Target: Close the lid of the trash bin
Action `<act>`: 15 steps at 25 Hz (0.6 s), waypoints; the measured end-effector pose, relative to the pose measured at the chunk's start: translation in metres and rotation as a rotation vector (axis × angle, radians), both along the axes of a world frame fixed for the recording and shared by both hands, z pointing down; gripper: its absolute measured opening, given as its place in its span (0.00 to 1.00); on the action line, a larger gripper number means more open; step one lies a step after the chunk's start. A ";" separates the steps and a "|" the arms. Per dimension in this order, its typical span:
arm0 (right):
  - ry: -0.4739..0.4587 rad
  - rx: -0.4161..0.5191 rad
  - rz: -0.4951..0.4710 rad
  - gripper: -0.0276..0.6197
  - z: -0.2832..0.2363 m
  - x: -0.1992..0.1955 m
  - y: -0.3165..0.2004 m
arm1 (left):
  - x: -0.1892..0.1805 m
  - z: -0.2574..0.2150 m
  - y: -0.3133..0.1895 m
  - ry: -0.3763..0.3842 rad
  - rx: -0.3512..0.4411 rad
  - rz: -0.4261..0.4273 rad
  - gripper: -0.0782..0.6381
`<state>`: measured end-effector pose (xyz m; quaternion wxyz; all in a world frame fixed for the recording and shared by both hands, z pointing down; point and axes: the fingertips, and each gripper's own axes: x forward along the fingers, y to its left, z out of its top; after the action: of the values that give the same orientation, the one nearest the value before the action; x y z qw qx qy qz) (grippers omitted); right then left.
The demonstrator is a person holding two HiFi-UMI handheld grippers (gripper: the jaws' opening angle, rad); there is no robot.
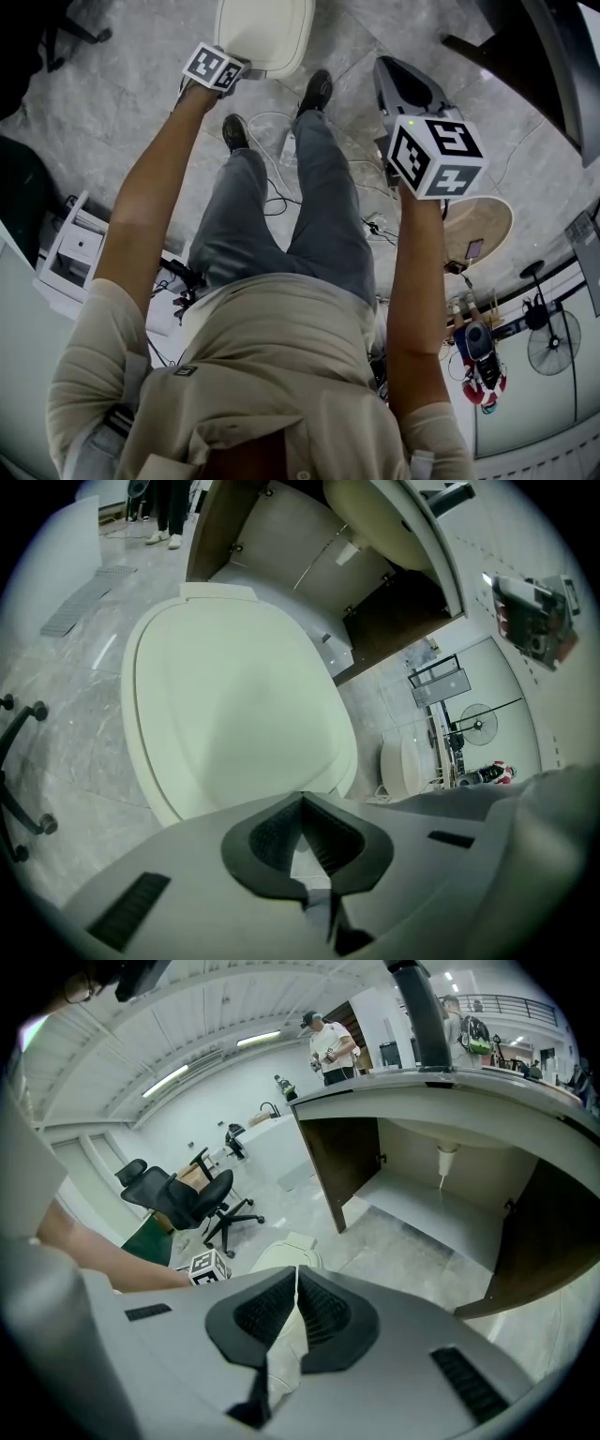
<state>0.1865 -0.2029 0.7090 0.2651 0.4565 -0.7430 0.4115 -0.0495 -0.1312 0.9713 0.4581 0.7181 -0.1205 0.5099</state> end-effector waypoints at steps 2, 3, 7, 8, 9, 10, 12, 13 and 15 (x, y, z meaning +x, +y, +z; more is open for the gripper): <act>-0.001 0.003 -0.005 0.08 -0.002 -0.004 0.000 | -0.001 0.000 -0.001 -0.008 -0.002 0.000 0.13; -0.001 0.006 -0.007 0.08 -0.003 -0.006 -0.001 | -0.001 0.000 -0.001 -0.013 -0.001 0.001 0.13; 0.003 0.021 -0.016 0.08 -0.013 -0.012 -0.004 | 0.005 -0.009 -0.008 -0.004 0.015 -0.013 0.13; 0.003 0.026 -0.016 0.08 -0.016 -0.013 -0.006 | 0.007 -0.013 -0.011 0.003 0.021 -0.012 0.13; 0.004 0.031 -0.017 0.08 -0.019 -0.014 -0.007 | 0.009 -0.018 -0.015 0.010 0.030 -0.009 0.13; 0.005 0.035 -0.018 0.08 -0.023 -0.016 -0.008 | 0.011 -0.024 -0.018 0.017 0.039 -0.006 0.13; 0.006 0.043 -0.021 0.08 -0.033 -0.019 -0.008 | 0.014 -0.039 -0.024 0.031 0.056 -0.002 0.13; 0.007 0.049 -0.024 0.08 -0.039 -0.022 -0.009 | 0.014 -0.048 -0.028 0.037 0.068 0.000 0.13; 0.006 0.074 -0.034 0.08 -0.054 -0.028 -0.015 | 0.012 -0.068 -0.043 0.046 0.105 0.000 0.13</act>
<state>0.1589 -0.2182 0.6550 0.2571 0.4545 -0.7645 0.3779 -0.0376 -0.1743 0.9029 0.4224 0.7528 -0.1365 0.4861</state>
